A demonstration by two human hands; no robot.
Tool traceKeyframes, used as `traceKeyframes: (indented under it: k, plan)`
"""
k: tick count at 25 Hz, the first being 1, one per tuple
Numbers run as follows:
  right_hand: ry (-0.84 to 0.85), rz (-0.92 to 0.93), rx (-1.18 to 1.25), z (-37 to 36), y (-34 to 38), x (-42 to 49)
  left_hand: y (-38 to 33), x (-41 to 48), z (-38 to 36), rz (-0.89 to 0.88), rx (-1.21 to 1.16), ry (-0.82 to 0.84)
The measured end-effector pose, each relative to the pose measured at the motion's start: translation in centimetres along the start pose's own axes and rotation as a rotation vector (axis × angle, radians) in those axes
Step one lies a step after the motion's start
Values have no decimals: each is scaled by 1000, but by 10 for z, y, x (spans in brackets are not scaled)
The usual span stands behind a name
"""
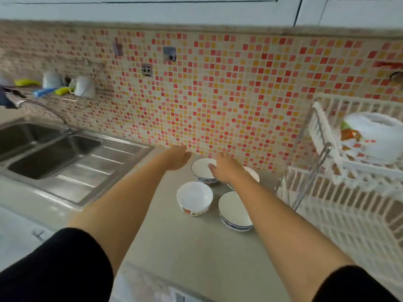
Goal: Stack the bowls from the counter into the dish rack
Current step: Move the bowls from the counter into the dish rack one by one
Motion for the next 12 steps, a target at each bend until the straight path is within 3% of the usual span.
traceKeyframes:
  k: [5,12]
  plan:
    - [55,-150,2,-108,-20,24,67,32,-111,89,-69,133]
    - [48,-278,-150,-181,-53,59,92,56,-190,298,-189,118]
Point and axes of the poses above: each hand's wrist, its own x-axis towards the middle knuckle, its own z-axis out of the back of the hand, y = z × x, the point moved 9 cm from there along x, towards the middle knuckle, and after that the axes turned 3 degrees about z, right-handed, at the moved point
